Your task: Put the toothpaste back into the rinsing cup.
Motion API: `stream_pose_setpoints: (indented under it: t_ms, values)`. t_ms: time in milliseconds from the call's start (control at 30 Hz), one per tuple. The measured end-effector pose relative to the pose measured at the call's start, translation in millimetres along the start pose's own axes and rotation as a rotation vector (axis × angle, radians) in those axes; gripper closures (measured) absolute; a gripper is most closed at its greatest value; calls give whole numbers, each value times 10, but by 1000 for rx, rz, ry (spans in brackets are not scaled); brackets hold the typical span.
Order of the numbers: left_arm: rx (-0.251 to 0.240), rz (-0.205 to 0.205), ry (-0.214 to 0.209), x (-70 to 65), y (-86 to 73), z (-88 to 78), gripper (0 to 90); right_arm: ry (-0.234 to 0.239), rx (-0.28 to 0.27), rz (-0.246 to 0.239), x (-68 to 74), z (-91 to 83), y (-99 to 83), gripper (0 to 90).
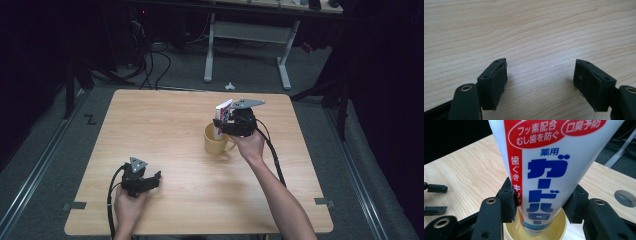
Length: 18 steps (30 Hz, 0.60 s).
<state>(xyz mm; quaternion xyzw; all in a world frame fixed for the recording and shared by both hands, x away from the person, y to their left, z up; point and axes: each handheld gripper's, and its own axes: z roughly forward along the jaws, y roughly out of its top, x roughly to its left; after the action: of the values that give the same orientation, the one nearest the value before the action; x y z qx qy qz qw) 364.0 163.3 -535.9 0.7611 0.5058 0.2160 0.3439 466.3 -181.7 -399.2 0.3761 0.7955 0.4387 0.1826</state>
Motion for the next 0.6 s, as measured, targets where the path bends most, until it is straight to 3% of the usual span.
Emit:
stream_pose_setpoints:
  t_ms: [600]
  values:
    - [-1,-1,0,-1,0,1,276,-18,31,-1,-10,142,-176,516]
